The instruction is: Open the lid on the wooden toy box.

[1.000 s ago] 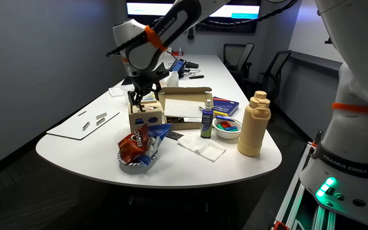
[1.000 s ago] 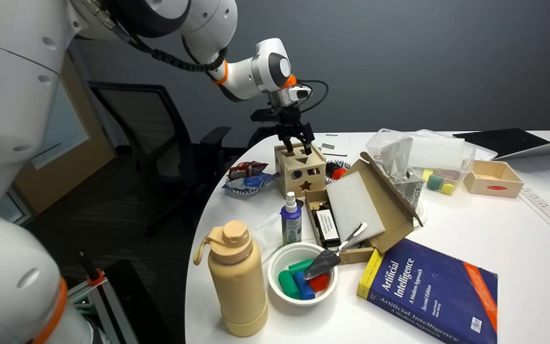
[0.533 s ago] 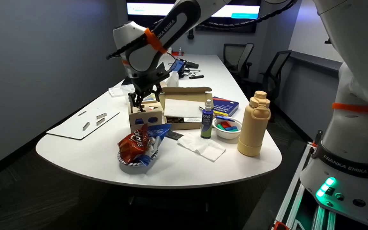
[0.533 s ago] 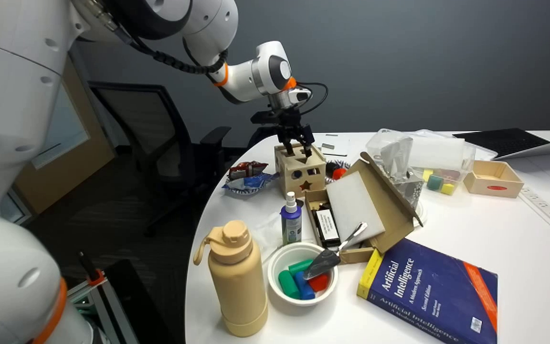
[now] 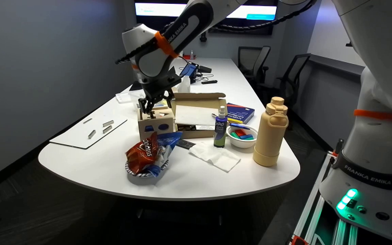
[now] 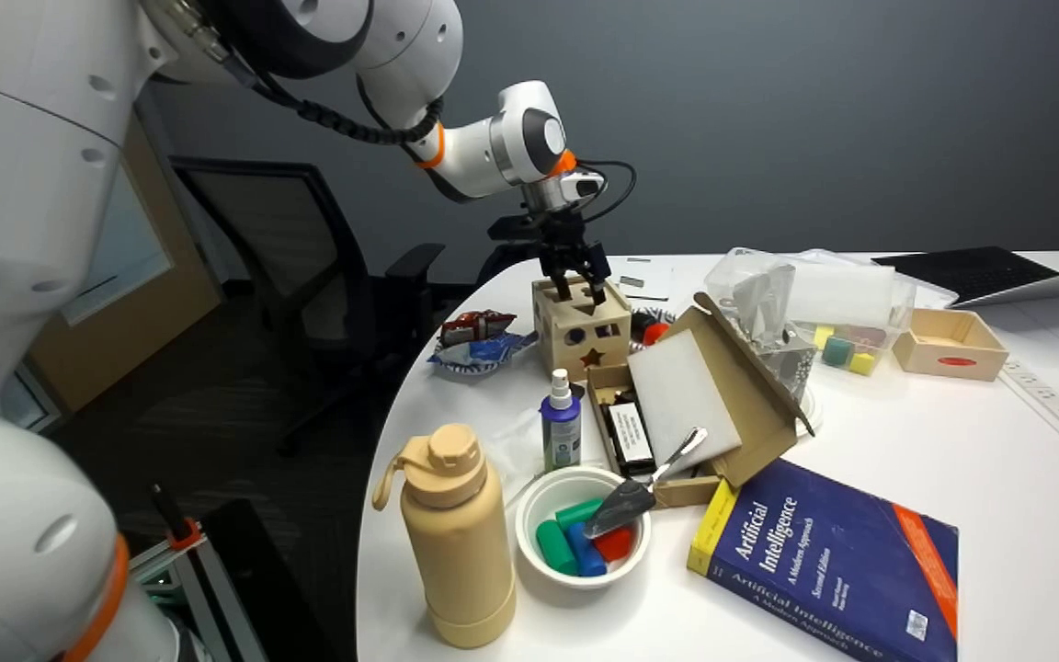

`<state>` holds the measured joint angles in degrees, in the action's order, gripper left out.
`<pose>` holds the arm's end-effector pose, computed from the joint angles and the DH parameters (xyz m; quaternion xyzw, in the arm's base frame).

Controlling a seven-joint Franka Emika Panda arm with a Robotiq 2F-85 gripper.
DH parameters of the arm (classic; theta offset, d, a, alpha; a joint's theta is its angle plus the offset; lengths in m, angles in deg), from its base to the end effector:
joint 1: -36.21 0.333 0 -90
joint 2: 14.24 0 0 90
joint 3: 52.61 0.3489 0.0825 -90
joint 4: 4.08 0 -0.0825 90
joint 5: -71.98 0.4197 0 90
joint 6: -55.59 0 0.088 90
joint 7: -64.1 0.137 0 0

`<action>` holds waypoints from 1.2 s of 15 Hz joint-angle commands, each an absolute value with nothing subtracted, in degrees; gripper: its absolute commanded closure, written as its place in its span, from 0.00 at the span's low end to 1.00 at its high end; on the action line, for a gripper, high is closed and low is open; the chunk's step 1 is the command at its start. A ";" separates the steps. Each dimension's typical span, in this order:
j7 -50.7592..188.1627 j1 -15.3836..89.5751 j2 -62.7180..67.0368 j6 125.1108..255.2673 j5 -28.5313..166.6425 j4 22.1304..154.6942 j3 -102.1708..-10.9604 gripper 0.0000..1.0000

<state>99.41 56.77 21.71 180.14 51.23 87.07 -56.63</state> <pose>0.7147 0.1955 0.2440 0.9845 -0.0498 0.0527 0.1595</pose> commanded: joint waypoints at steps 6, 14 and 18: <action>102.34 57.53 21.98 178.00 49.54 86.03 -57.78 0.00; 105.28 57.34 20.79 176.55 48.46 87.15 -58.45 0.00; 106.70 57.15 20.35 175.53 48.10 87.57 -58.69 0.00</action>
